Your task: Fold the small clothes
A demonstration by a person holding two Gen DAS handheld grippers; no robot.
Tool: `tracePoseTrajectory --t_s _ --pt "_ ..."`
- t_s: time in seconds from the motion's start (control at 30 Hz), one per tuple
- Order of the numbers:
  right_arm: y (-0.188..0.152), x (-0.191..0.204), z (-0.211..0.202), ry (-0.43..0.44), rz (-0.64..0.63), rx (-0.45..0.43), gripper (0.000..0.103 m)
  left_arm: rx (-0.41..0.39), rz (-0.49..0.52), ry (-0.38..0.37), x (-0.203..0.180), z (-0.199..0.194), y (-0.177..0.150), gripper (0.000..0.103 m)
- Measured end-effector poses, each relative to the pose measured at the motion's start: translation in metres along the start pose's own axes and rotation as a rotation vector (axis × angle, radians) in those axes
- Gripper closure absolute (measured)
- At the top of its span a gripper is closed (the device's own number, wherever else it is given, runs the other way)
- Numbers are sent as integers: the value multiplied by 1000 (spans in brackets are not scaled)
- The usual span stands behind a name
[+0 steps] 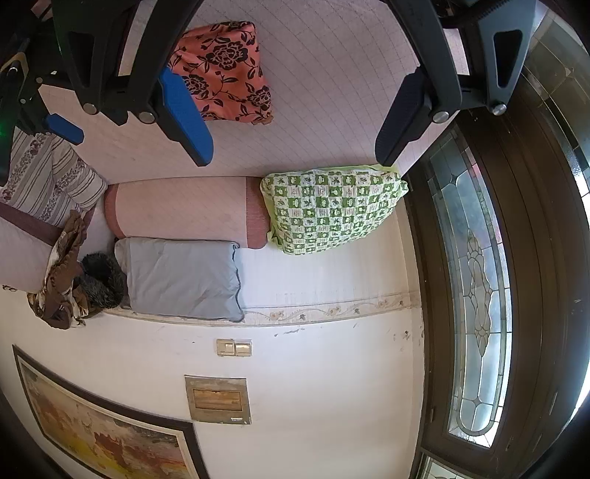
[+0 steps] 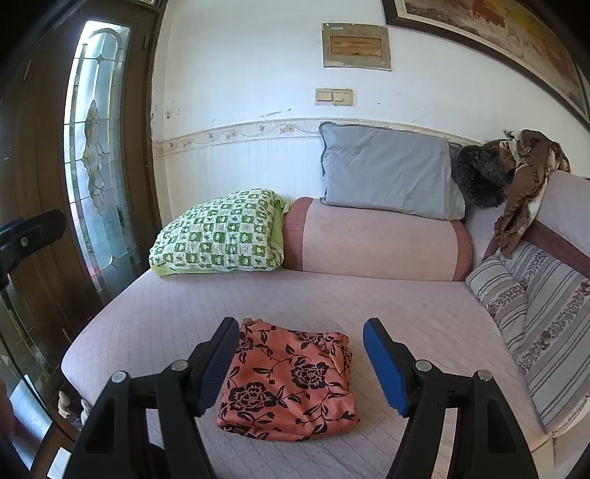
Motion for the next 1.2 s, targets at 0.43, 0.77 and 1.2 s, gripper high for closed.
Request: tracePoseTrajectory --t_s 0.43,0.77,1.2 --pt "-5 8 14 19 -2 26 30 9 20 -3 -2 9 2 13" --pt "-6 9 25 26 -4 37 30 13 30 -26 -11 19 4 13" --pt "-5 0 37 21 27 53 30 4 42 -34 -16 25 12 13"
Point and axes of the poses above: each gripper's, at about its wrist camera, not at the fingertips, and z roughly the way its jaws point, x to its left, y to its top, the point moved 8 cm from there along z, roughly the way its jaws point, and after that the axes turned 15 degrees about z, right-handed, at the moved point
